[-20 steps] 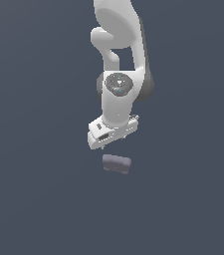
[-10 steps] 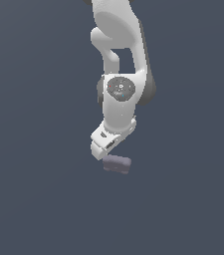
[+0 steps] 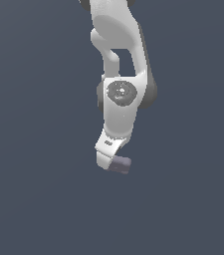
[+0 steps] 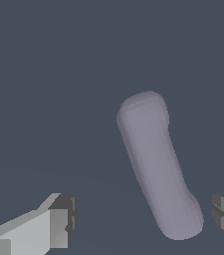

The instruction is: Pick up the object and move it to a goal position.

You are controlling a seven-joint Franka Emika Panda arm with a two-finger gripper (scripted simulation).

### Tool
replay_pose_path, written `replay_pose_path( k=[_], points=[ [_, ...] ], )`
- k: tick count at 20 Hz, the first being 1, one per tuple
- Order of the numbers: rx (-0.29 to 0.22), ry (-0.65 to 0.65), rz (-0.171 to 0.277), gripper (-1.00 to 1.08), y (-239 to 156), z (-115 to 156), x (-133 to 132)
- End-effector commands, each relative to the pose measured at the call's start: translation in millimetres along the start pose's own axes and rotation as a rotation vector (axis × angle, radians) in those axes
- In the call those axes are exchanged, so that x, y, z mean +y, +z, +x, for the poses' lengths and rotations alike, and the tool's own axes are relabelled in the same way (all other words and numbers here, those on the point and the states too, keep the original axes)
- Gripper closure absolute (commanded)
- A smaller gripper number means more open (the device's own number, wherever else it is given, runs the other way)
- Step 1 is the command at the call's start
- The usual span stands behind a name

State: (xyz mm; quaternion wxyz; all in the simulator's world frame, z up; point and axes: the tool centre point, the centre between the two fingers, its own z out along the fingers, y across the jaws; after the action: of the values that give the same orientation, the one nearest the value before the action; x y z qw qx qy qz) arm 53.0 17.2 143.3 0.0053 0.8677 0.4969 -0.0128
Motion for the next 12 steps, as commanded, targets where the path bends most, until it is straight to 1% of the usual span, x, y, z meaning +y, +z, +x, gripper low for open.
replay_pose_path(
  k=[1, 6, 12],
  points=[
    [0.005, -0.069, -0.001, -0.92, 0, 3, 4],
    [0.014, -0.186, -0.003, -0.92, -1, 9, 11],
    [0.022, -0.282, -0.006, -0.92, -2, 13, 16]
  ],
)
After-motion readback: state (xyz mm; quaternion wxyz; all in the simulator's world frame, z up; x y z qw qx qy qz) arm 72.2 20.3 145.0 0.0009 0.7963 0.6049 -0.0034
